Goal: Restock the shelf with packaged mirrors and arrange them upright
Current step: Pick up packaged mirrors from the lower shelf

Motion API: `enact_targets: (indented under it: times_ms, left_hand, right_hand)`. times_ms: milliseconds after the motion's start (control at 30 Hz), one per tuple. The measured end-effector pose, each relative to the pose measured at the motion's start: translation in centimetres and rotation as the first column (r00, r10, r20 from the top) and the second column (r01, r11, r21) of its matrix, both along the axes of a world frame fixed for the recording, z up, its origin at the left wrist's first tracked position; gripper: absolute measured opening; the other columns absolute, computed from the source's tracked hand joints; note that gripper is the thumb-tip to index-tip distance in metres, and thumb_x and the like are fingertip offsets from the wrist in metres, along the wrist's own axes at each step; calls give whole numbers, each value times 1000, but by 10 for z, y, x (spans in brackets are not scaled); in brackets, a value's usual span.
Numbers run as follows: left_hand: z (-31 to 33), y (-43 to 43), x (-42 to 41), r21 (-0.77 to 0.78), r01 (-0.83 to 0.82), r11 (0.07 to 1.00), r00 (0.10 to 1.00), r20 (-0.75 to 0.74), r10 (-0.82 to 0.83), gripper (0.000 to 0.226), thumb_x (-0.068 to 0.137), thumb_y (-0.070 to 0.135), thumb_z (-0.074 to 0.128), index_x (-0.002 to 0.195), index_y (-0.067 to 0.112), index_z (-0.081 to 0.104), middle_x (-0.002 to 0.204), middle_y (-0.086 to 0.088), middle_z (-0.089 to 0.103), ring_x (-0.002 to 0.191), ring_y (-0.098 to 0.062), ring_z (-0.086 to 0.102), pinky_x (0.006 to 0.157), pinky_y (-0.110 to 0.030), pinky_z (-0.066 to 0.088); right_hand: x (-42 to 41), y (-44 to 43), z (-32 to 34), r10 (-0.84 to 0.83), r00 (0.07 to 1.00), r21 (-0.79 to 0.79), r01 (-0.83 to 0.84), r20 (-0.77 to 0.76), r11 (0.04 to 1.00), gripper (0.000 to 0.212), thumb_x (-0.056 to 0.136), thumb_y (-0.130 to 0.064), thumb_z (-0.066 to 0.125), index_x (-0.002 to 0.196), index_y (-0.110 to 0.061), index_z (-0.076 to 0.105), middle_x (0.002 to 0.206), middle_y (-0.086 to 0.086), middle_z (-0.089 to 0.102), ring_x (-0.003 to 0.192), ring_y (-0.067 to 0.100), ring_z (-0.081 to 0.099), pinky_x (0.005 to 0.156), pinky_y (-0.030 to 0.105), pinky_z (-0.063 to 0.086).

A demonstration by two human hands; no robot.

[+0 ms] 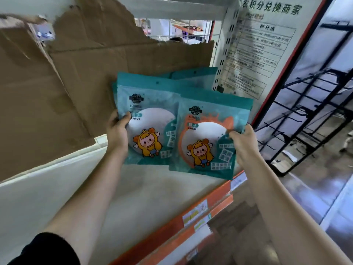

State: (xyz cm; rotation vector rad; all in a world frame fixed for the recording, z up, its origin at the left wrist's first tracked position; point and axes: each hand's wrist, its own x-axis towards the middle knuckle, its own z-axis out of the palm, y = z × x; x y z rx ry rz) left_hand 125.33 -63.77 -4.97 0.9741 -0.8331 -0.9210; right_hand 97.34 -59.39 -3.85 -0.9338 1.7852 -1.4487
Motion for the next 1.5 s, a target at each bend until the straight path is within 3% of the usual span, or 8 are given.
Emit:
enact_targets:
  times_ms: [133, 300, 467, 667, 800, 933, 1200, 1500]
  left_hand:
    - [-13, -15, -10, -8, -63, 998, 998, -11, 63, 26, 89, -4, 51, 78, 18, 59, 62, 19, 66, 67, 3, 59, 68, -12, 44]
    - [-10, -41, -11, -59, -110, 992, 994, 16, 111, 15, 78, 12, 60, 72, 25, 64, 74, 9, 64, 78, -12, 56, 73, -22, 44]
    - [-25, -52, -25, -50, -231, 972, 969, 73, 234, 3, 76, 18, 58, 74, 18, 56, 70, 10, 59, 75, -14, 48, 67, -23, 39]
    - [-18, -69, -44, -70, -433, 899, 881, 176, 438, 22, 94, 6, 52, 76, 20, 52, 70, 12, 54, 63, 5, 48, 63, -14, 38]
    - [-33, -67, -63, -65, -575, 815, 732, 403, 549, 9, 94, 15, 54, 90, 7, 51, 76, 5, 52, 66, 7, 50, 61, -9, 37]
    - [-42, -64, -56, -85, -617, 783, 626, 550, 553, 35, 88, 23, 64, 111, 1, 50, 101, -7, 58, 91, -14, 55, 73, -13, 43]
    - [-42, -55, -45, -62, -733, 677, 395, 772, 498, 45, 80, 38, 70, 98, 1, 52, 91, -9, 61, 83, -22, 51, 67, -28, 33]
    - [-45, -55, -35, 97, -713, 695, 553, 687, 472, 48, 82, 41, 67, 107, 5, 47, 103, -8, 60, 92, -26, 60, 71, -29, 38]
  right_hand:
    - [-7, -31, -4, 58, 998, -7, -57, 38, 998, 27, 85, -3, 58, 108, -15, 53, 105, 12, 65, 99, 34, 63, 89, 50, 51]
    - [-13, -78, -1, 158, 979, -59, -151, 130, 987, 23, 87, -8, 61, 95, -29, 54, 106, 7, 66, 96, 33, 65, 86, 54, 53]
    - [-25, -119, -7, 306, 951, -44, -305, 32, 951, 41, 79, -24, 67, 118, -17, 58, 111, 8, 66, 100, 28, 64, 86, 45, 54]
    - [-36, -185, -6, 402, 911, -155, -385, 94, 910, 24, 70, -46, 75, 89, -35, 64, 100, 9, 70, 94, 34, 66, 83, 58, 53]
    - [-35, -209, -13, 369, 929, -195, -362, -1, 911, 30, 87, -34, 67, 110, -19, 56, 95, 0, 66, 83, 21, 67, 77, 37, 58]
    - [-22, -221, -27, 305, 931, -223, -347, -201, 911, 42, 93, -20, 59, 128, -3, 42, 105, 4, 53, 95, 12, 53, 71, 13, 45]
    - [-12, -229, -29, 259, 903, -250, -354, -344, 901, 49, 95, -25, 55, 130, 5, 41, 110, 17, 53, 99, 17, 48, 69, -6, 29]
    - [-16, -241, -41, 252, 914, -137, -307, -318, 942, 59, 73, 0, 66, 128, -5, 43, 128, 16, 51, 116, 31, 53, 92, 46, 51]
